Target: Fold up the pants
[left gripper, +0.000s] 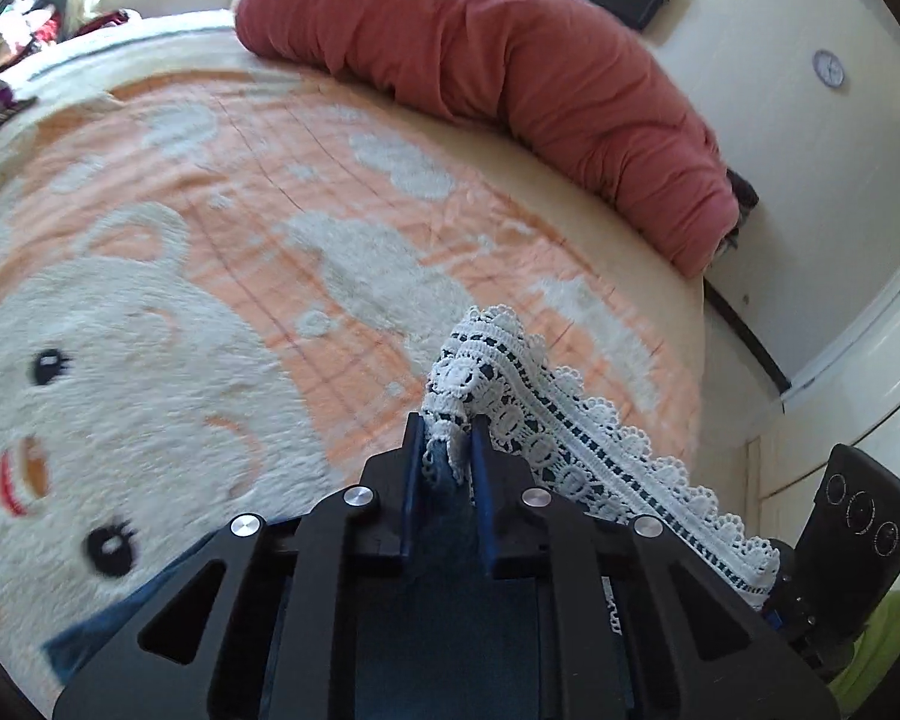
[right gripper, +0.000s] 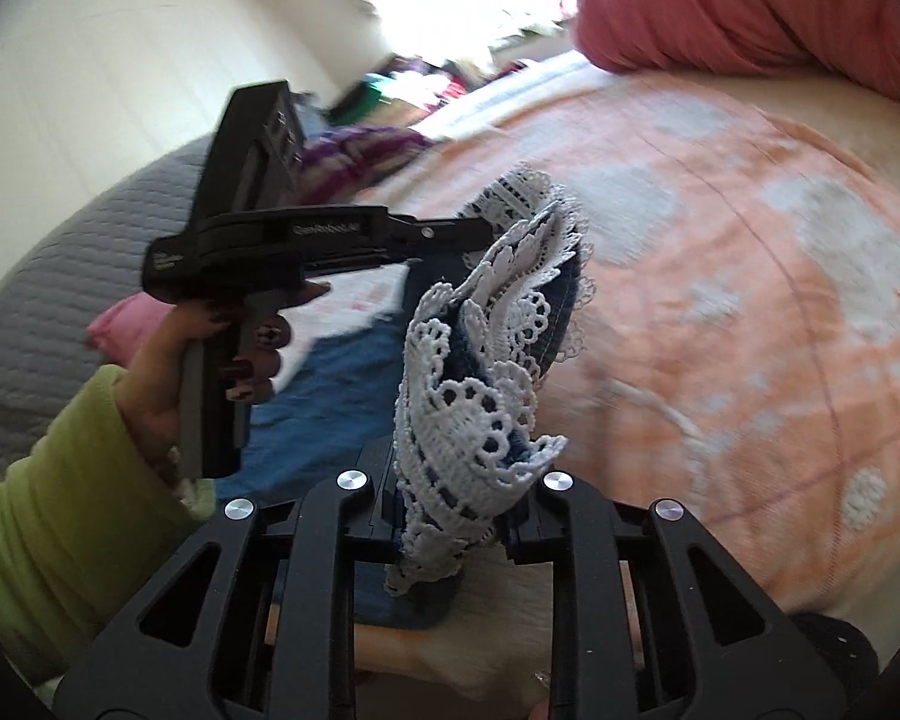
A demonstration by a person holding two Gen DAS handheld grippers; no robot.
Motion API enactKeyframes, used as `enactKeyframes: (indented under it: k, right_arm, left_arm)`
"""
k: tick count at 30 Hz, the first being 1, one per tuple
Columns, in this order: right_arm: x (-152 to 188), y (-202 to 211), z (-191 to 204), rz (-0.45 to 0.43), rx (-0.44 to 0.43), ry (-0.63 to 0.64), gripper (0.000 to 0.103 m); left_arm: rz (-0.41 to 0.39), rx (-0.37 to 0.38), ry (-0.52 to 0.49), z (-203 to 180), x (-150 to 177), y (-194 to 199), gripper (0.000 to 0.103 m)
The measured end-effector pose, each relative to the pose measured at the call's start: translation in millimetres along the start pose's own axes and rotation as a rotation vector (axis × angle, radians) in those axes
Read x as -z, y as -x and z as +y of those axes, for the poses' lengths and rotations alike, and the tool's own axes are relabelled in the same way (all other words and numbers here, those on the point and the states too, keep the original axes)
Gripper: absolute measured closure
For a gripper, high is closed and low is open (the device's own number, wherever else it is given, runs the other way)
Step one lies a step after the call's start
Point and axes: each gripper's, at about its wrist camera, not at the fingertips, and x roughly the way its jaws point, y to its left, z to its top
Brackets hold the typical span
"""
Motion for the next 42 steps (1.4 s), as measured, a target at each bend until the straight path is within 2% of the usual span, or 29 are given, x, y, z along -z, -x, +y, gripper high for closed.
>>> enactKeyframes:
  k: [6,10,13,16,19,22,23,24,25,27,30,31,33,35,37,38,42]
  right_arm:
    - [-5.8,-13.3,64.4,0.016,-0.130,0.171,0.087]
    - [-2.6,-37.8,101.5,0.074,-0.191,0.251,0.088]
    - [11.5,-63.1,127.5,0.145,-0.170,0.365,0.088]
    - [34.0,-81.5,154.4,0.216,-0.148,0.514,0.087]
    - [58.0,-90.7,172.0,0.250,-0.101,0.657,0.086]
    - [78.2,-96.1,183.1,0.257,-0.048,0.787,0.082]
    - [83.5,-96.8,186.5,0.252,-0.036,0.822,0.078]
    - [89.3,-97.3,190.4,0.246,-0.024,0.858,0.073]
    - [92.1,-98.0,191.8,0.242,-0.020,0.885,0.071]
    - [100.7,-96.4,198.1,0.231,-0.019,0.940,0.063]
    - [100.5,-83.1,200.1,0.225,-0.080,0.930,0.054]
    - [96.1,-78.6,197.7,0.220,-0.103,0.905,0.051]
    - [76.7,-63.4,190.1,0.192,-0.164,0.805,0.036]
    - [56.8,-50.1,182.4,0.151,-0.204,0.718,0.031]
    - [35.9,-43.4,171.0,0.113,-0.188,0.647,0.030]
    - [21.2,-44.5,162.6,0.106,-0.152,0.609,0.029]
    - [-22.2,-67.7,132.3,0.154,-0.027,0.504,0.027]
  left_arm:
    - [-0.081,-0.004,0.044,19.0,15.4,56.6,0.089]
    - [-0.109,-0.020,0.113,44.0,36.3,84.7,0.089]
    - [-0.115,-0.059,0.187,66.7,58.4,95.7,0.087]
    - [-0.175,-0.072,0.324,97.5,86.2,119.5,0.085]
    - [-0.258,-0.070,0.463,125.6,117.8,147.1,0.084]
    - [-0.357,-0.004,0.560,145.4,146.7,164.2,0.075]
    - [-0.372,0.017,0.590,150.4,153.9,166.1,0.067]
    - [-0.368,0.031,0.613,155.1,158.0,166.2,0.061]
    - [-0.343,0.039,0.622,158.7,158.3,164.0,0.058]
    - [-0.347,0.028,0.614,161.8,156.9,167.3,0.054]
    - [-0.317,0.023,0.632,164.6,157.3,167.4,0.043]
    - [-0.308,0.017,0.633,164.8,157.7,165.9,0.042]
    - [-0.295,-0.003,0.631,166.1,160.2,166.6,0.042]
    - [-0.278,-0.009,0.635,167.1,161.6,163.6,0.042]
    - [-0.261,-0.004,0.639,167.8,161.0,159.2,0.042]
    - [-0.256,-0.015,0.644,167.4,160.9,157.0,0.042]
    - [-0.208,-0.016,0.642,166.8,162.4,146.1,0.043]
